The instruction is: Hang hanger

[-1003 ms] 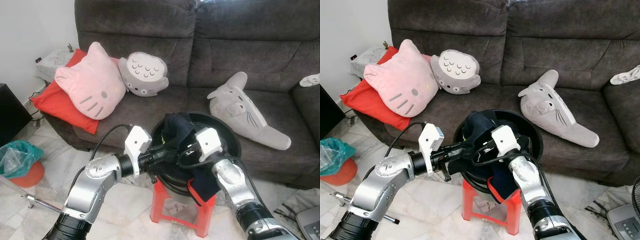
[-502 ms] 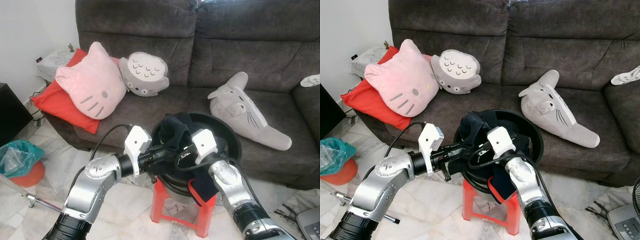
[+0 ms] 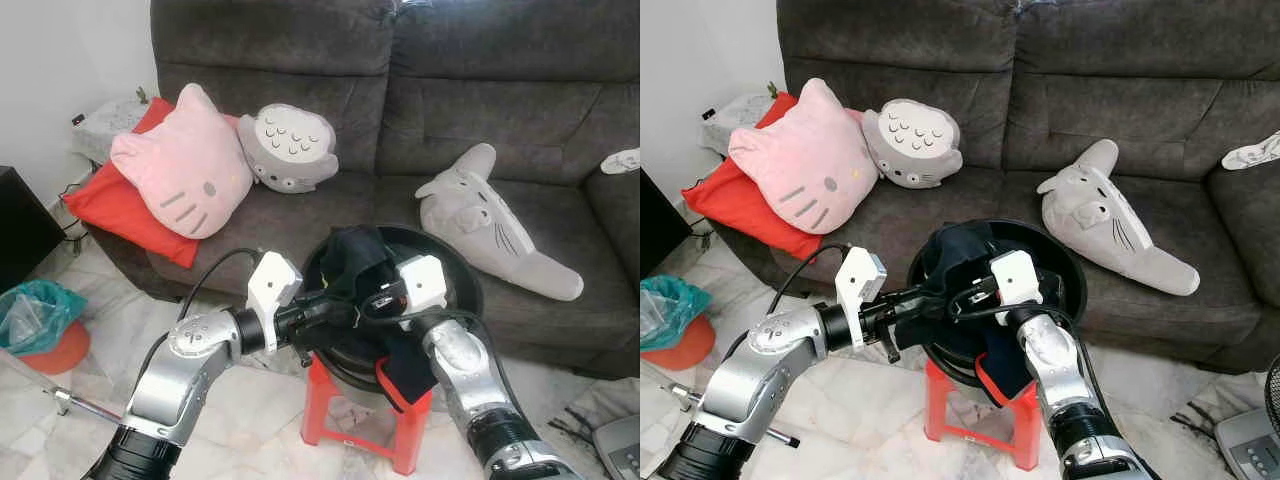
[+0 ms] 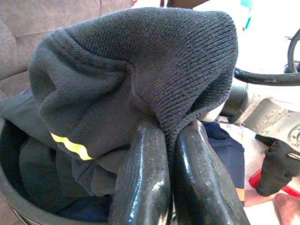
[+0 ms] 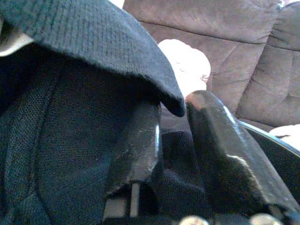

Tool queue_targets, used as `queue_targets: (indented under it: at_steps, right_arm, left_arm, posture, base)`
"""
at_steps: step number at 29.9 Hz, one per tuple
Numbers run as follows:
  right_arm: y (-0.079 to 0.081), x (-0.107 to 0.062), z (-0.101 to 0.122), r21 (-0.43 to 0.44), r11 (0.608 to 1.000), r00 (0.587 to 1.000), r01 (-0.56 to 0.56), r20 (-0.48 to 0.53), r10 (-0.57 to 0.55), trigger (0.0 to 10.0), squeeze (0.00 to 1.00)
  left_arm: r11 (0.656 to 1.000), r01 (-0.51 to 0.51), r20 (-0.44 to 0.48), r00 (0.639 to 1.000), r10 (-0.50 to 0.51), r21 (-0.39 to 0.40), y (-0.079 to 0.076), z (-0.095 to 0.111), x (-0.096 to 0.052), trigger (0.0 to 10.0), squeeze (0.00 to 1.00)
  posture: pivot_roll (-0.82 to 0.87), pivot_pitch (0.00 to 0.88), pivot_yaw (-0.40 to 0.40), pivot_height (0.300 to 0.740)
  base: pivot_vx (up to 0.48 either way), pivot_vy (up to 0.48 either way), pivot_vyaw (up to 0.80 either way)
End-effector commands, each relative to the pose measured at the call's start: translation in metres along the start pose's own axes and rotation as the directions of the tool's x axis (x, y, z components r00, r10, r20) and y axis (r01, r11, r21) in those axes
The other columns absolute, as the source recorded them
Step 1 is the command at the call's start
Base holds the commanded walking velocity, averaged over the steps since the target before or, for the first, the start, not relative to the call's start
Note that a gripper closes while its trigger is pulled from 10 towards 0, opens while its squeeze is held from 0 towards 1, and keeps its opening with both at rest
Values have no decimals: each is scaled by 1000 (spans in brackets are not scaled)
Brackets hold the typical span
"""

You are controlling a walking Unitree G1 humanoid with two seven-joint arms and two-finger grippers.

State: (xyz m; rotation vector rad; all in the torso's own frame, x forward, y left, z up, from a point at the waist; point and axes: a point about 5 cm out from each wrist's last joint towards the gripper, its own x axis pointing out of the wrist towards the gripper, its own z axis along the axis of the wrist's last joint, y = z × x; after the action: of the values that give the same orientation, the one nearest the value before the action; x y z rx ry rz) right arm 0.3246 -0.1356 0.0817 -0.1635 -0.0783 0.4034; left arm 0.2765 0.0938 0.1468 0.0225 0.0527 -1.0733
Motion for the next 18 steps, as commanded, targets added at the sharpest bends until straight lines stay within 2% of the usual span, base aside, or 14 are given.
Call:
queue_targets:
  at_steps: [1,7,8,9,10,18]
  right_arm:
    - [0,-2,-1,18,1000,1000,-12,-6,12,10000,1000]
    - [0,-3,-4,6,996,996,-84,-42,84,10000,1000]
    - [1,-3,-5,-11,993,992,-115,-53,114,10000,675]
    - [1,-3,-5,-11,993,992,-115,-53,114,10000,675]
    - [0,-3,-5,-18,993,992,-118,-56,117,10000,0]
    - [-13,0,3,-66,990,991,-126,-44,123,10000,0]
  left_arm:
    - [1000,9,11,1000,-9,16,0,6,-2,10000,0]
    - [1000,9,12,1000,-9,15,0,6,-2,10000,0]
    - [1000,10,12,1000,-10,15,0,6,-2,10000,0]
    - [1000,10,12,1000,-10,15,0,6,-2,10000,0]
    - [1000,11,12,1000,-11,16,-1,6,-2,10000,0]
    - [1000,13,12,1000,-13,16,-1,7,-3,10000,0]
  posture:
    - [-86,0,62,740]
    - [-86,0,62,740]
    - [-86,0,62,740]
    - [-86,0,62,740]
    - [-85,0,62,740]
    - [-82,0,63,740]
  base:
    - [0,0,0]
    - [0,0,0]
    - [0,0,0]
    - [0,0,0]
    - [0,0,0]
    - [0,0,0]
